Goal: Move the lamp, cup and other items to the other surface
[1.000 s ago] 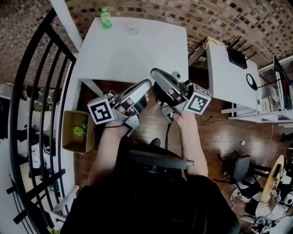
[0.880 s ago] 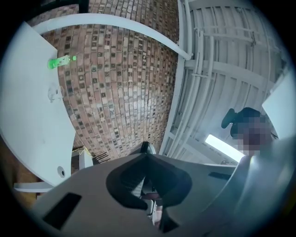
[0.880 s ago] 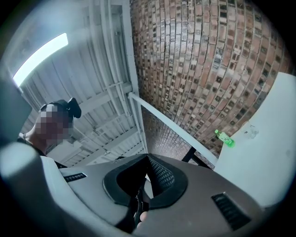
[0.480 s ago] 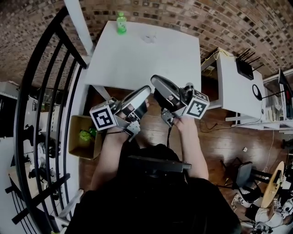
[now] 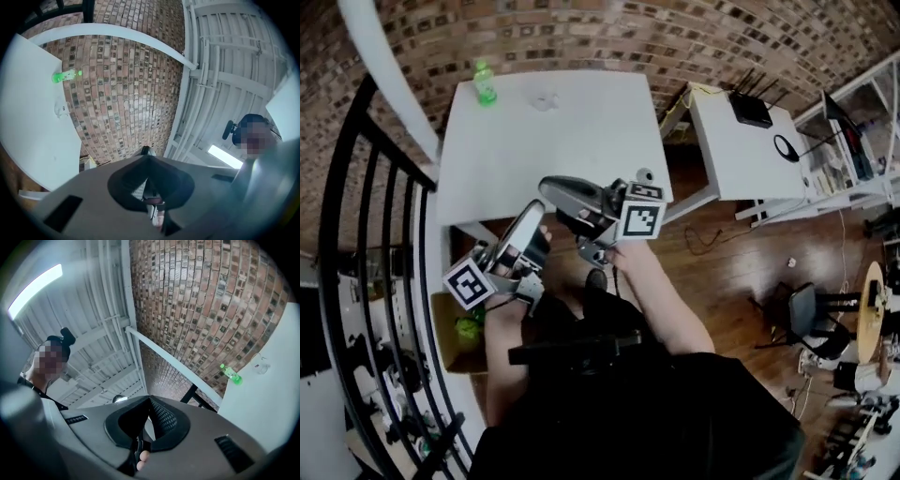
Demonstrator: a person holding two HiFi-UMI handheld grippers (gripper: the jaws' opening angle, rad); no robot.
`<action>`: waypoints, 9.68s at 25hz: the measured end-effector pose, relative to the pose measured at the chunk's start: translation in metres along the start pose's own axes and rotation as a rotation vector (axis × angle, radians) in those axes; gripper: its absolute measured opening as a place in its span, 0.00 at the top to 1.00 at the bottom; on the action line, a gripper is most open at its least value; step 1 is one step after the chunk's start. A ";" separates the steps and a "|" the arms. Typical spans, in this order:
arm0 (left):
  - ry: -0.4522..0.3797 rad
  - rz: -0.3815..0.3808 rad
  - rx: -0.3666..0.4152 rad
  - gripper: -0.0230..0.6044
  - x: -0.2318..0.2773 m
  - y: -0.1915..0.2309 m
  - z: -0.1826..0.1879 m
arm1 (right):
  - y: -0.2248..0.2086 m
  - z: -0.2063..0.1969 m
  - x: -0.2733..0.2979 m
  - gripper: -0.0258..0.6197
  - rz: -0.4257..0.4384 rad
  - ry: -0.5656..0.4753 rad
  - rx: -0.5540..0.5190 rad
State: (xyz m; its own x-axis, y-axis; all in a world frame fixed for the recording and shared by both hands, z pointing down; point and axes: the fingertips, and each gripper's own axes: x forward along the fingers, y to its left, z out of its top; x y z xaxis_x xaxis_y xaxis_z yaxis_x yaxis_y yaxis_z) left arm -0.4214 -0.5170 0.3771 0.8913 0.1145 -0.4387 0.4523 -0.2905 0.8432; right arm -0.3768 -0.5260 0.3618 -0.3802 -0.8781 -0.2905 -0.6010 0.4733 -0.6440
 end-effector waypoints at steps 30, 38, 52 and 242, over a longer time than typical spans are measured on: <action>0.044 0.087 0.113 0.96 0.142 0.062 0.014 | -0.094 0.111 -0.029 0.94 0.088 -0.030 0.052; 0.031 0.129 0.136 0.96 0.162 0.088 0.026 | -0.127 0.127 -0.032 0.89 0.098 -0.035 0.073; 0.061 0.044 0.084 0.96 0.150 0.115 0.114 | -0.175 0.128 0.038 0.89 -0.008 -0.064 0.083; 0.998 -0.286 -0.291 0.96 0.302 0.000 -0.464 | 0.055 0.091 -0.663 0.87 -1.215 -0.710 -0.390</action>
State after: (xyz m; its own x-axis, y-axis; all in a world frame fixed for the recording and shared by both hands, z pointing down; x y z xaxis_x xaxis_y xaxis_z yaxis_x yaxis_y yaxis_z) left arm -0.1378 -0.0421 0.3889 0.3141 0.9038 -0.2908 0.5207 0.0921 0.8487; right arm -0.0936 0.0754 0.4542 0.8404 -0.5369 -0.0744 -0.4844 -0.6824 -0.5474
